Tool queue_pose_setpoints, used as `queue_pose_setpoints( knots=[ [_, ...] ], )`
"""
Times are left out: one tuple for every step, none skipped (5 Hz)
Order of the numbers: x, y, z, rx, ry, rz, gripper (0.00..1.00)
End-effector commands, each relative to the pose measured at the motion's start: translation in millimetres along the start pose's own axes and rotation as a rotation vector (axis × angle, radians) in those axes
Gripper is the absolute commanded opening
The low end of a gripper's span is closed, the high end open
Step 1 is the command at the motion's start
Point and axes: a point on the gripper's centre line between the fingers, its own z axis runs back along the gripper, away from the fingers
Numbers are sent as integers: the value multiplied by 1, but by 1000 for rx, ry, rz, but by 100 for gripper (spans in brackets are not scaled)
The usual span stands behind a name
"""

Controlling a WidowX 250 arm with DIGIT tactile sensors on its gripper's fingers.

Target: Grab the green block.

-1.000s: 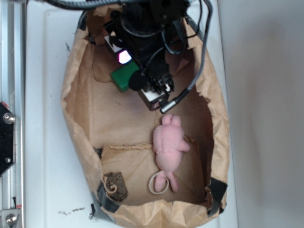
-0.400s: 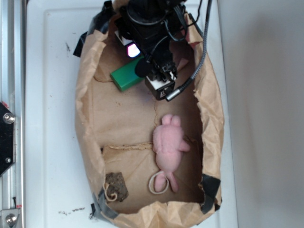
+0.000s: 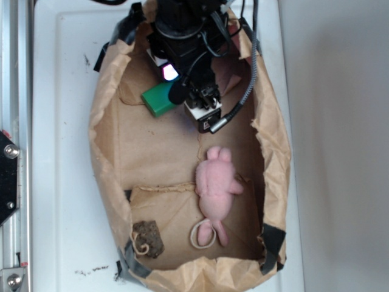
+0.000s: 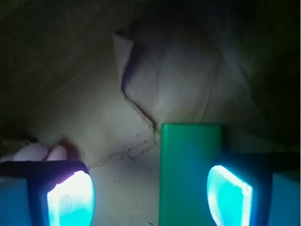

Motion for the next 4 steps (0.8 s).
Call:
queue_pose_setpoints(
  knots=[
    [16, 30, 8, 104, -117, 3, 100],
    [13, 29, 3, 166, -172, 2, 100],
    [9, 28, -2, 181, -194, -13, 100],
    [-3, 25, -6, 181, -163, -23, 100]
  ],
)
